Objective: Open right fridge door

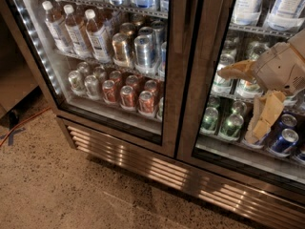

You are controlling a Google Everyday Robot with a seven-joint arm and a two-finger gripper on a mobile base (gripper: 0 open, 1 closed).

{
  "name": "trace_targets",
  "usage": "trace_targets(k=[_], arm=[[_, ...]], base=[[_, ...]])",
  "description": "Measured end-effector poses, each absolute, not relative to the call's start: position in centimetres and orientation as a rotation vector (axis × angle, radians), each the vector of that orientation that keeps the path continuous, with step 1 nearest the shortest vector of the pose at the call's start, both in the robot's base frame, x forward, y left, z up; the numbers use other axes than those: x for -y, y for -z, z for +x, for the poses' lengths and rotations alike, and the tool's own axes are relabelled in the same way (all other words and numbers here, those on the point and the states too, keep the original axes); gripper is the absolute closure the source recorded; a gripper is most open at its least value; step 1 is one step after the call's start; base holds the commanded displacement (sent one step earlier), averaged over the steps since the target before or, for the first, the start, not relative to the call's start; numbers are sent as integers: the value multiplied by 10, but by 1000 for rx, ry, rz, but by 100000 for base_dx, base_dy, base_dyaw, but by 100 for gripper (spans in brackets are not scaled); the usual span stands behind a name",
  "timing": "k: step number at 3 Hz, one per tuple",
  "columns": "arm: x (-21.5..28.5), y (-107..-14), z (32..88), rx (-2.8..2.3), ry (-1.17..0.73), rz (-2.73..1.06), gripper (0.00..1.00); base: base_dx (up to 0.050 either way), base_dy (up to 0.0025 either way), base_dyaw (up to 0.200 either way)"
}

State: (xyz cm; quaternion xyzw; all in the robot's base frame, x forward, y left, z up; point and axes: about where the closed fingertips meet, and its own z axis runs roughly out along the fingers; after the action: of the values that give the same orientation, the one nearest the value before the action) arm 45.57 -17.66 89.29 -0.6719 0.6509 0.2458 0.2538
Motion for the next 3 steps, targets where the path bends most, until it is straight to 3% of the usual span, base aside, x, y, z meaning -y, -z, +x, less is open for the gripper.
trace_targets(k=[3], arm=[[187, -862, 411, -1694, -767, -1743, 0]], base=[[0, 0, 0]])
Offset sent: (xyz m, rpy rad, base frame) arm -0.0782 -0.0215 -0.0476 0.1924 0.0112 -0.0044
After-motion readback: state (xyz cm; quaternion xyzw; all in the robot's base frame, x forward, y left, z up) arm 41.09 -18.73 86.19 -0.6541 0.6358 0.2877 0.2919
